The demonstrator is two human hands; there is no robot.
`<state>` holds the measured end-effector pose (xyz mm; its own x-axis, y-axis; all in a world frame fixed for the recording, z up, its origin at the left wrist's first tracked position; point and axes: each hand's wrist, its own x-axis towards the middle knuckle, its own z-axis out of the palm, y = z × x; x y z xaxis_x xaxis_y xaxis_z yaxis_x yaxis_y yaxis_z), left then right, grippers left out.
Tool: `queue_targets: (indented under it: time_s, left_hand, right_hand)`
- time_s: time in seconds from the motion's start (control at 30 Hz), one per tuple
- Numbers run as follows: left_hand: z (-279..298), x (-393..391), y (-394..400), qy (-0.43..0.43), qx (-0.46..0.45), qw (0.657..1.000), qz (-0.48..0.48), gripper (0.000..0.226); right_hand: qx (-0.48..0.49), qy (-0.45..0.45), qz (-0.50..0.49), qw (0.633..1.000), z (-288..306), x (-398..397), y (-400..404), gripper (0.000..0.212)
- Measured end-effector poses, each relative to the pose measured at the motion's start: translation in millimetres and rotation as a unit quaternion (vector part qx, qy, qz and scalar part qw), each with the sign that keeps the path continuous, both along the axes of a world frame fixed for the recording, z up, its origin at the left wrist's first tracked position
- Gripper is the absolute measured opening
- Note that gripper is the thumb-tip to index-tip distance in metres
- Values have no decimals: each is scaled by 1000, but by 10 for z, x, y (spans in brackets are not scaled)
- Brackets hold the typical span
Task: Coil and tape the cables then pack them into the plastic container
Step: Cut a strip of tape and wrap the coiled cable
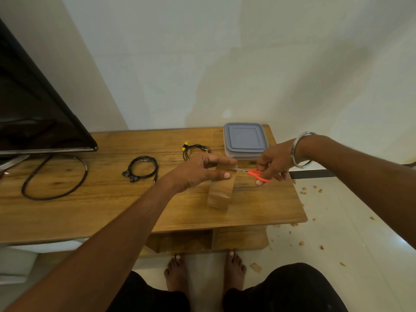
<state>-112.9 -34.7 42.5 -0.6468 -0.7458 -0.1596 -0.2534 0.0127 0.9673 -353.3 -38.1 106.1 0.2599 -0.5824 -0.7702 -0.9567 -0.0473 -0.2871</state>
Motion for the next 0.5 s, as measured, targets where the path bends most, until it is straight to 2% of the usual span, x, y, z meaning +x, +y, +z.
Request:
queue_targets:
  time_s: [0.13, 0.5]
  left_hand:
    - [11, -4, 2, -3, 7, 1000, 0, 42]
    - [12, -9, -34, -1, 15, 1000, -5, 43]
  right_hand:
    - [-8, -4, 7, 1000, 4, -10, -19, 35]
    - [0, 4, -5, 1000, 37, -10, -36, 52]
